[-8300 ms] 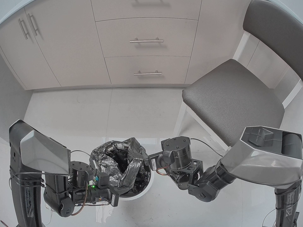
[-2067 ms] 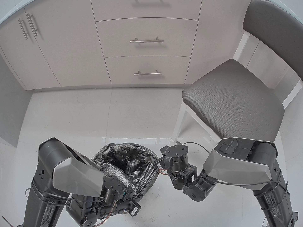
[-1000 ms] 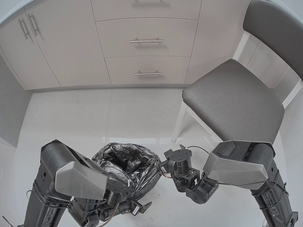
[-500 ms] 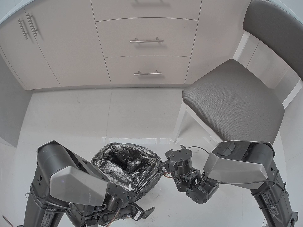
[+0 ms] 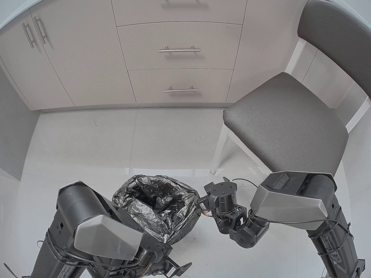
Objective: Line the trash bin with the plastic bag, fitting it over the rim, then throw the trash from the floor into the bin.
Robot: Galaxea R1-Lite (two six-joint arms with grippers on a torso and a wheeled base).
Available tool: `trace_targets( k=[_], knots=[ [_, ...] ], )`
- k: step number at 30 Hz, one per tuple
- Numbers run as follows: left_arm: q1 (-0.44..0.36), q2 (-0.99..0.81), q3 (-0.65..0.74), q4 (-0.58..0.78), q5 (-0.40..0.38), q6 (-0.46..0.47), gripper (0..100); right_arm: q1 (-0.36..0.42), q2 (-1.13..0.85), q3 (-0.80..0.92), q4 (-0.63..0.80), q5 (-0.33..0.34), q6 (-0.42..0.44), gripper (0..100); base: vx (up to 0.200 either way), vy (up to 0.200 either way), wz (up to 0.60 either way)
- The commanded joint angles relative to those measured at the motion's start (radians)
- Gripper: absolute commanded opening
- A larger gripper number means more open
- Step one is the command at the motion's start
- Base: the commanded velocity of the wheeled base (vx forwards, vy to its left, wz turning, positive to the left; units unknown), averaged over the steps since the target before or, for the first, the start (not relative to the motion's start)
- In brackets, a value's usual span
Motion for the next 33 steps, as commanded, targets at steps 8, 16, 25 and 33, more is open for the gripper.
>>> trace_targets(
  k=[8,16,25,33],
  knots=[
    [-0.008,0.050,-0.018,0.000,0.001,-0.003,100,-0.008,0.034,-0.004,-0.039,0.000,-0.004,100,0.000,0.000,0.00],
    [-0.008,0.050,-0.016,0.000,0.001,-0.004,100,-0.027,0.051,-0.001,-0.039,0.001,-0.004,100,0.000,0.000,0.00],
    [-0.008,0.049,-0.016,0.000,0.001,-0.006,100,-0.027,0.083,-0.010,-0.042,0.001,-0.004,100,0.000,0.000,0.00],
    [-0.008,0.050,-0.015,0.000,0.003,-0.014,100,-0.023,0.082,0.022,-0.054,0.011,-0.002,100,0.000,0.000,0.00]
  ],
)
